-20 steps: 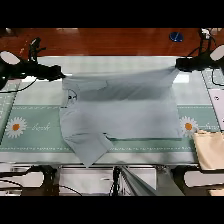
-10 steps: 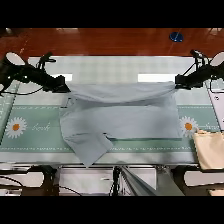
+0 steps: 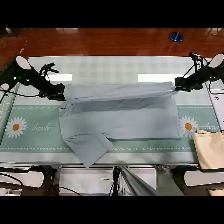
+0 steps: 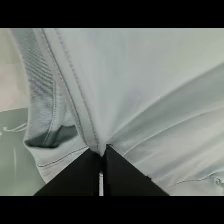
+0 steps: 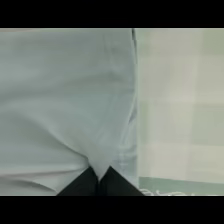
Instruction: Fold the shirts.
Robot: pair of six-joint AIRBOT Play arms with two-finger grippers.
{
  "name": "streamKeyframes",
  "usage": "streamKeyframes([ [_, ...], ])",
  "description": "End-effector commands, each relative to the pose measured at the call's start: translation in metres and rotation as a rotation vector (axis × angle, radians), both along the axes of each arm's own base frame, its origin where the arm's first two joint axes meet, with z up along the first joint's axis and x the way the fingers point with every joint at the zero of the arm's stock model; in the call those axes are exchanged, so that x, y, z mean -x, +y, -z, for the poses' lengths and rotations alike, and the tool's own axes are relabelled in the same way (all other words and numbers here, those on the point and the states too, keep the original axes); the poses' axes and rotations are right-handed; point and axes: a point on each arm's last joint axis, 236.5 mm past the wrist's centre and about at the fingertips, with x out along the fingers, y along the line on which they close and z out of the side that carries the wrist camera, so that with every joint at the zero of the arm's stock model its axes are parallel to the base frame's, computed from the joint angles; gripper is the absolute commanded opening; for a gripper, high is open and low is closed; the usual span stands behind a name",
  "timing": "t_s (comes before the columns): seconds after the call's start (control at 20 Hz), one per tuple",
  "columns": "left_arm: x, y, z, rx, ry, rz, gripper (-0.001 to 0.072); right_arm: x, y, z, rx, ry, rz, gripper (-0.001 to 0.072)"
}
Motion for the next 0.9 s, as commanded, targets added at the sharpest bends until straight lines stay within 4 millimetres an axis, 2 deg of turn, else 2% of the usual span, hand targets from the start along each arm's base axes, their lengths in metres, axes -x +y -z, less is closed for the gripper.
streamKeyframes([
  [0.0,0.000,0.003,-0.002,-0.012,0.004,-0.002,0.0282,0.002,0.006,-0.001,-0.025,0.005,-0.015,0.0227],
  [0.05,-0.003,0.004,-0.008,-0.015,-0.015,0.014,0.0377,0.008,0.009,-0.003,-0.026,0.018,-0.072,0.0256],
  [0.1,-0.003,0.008,-0.021,-0.017,-0.040,0.059,0.0394,0.018,0.005,-0.008,-0.007,0.034,-0.138,0.0256],
  [0.2,0.004,0.030,-0.048,-0.044,-0.077,0.064,0.0395,0.030,-0.016,-0.028,0.003,0.027,-0.098,0.0266],
  [0.25,0.016,0.037,-0.060,-0.029,-0.075,0.038,0.0411,0.045,-0.028,-0.037,-0.009,0.051,-0.065,0.0361],
  [0.35,0.044,0.030,-0.069,0.061,-0.095,-0.024,0.0489,0.064,-0.038,-0.040,-0.099,0.032,0.032,0.0500],
  [0.45,0.080,0.015,-0.062,0.139,-0.100,-0.101,0.0490,0.095,-0.036,-0.024,-0.210,0.046,0.102,0.0511],
  [0.55,0.125,0.004,-0.042,0.146,-0.046,-0.110,0.0490,0.125,-0.026,-0.005,-0.300,0.073,0.159,0.0510],
  [0.65,0.158,-0.004,-0.025,0.155,0.000,-0.117,0.0490,0.147,-0.014,0.007,-0.343,0.091,0.181,0.0510],
  [0.8,0.191,-0.008,-0.001,0.147,0.059,-0.101,0.0495,0.161,-0.006,0.013,-0.330,0.075,0.181,0.0510],
  [0.85,0.198,-0.009,0.006,0.149,0.074,-0.091,0.0541,0.163,-0.006,0.013,-0.323,0.065,0.182,0.0510],
])
